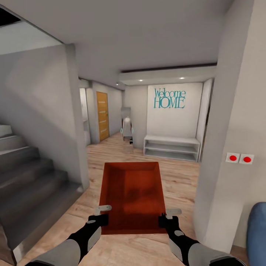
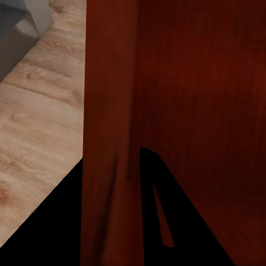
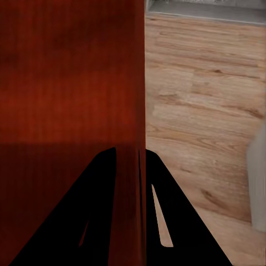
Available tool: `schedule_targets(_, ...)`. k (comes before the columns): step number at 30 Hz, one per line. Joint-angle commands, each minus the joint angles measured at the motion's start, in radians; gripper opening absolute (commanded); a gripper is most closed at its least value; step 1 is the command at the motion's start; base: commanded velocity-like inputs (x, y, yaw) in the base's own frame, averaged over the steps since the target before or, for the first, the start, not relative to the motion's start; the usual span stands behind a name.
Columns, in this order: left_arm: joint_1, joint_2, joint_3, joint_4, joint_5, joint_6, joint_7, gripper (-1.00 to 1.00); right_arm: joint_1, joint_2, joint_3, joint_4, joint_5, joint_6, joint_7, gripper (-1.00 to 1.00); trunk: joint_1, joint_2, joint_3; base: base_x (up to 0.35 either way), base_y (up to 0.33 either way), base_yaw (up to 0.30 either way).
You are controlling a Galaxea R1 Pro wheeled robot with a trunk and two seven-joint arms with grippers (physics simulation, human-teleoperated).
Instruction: Move the two storage containers from the living room to the garage. In the garage, place one container on the floor and stack the other container on top of it (either order is fine).
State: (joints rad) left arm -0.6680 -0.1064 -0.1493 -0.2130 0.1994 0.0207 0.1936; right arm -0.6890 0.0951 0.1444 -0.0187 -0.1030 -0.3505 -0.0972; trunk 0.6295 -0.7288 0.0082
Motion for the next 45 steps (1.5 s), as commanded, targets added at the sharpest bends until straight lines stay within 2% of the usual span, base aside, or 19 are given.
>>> schedule_targets(1,-0.001,0.042,0.063,-0.023,-0.011,-0.038,0.014,-1.0,0.0,0.0,-0.02,0.019,-0.02,-0.005,-0.001,-1.0,0.001,0.0,0.0,0.322,0.0,0.0)
schedule_targets(45,-0.001,0.044,0.063,-0.016,-0.011,-0.038,0.013,-1.0,0.0,0.0,-0.02,0.019,-0.02,-0.004,-0.001,-1.0,0.001,0.0,0.0,0.322,0.0,0.0)
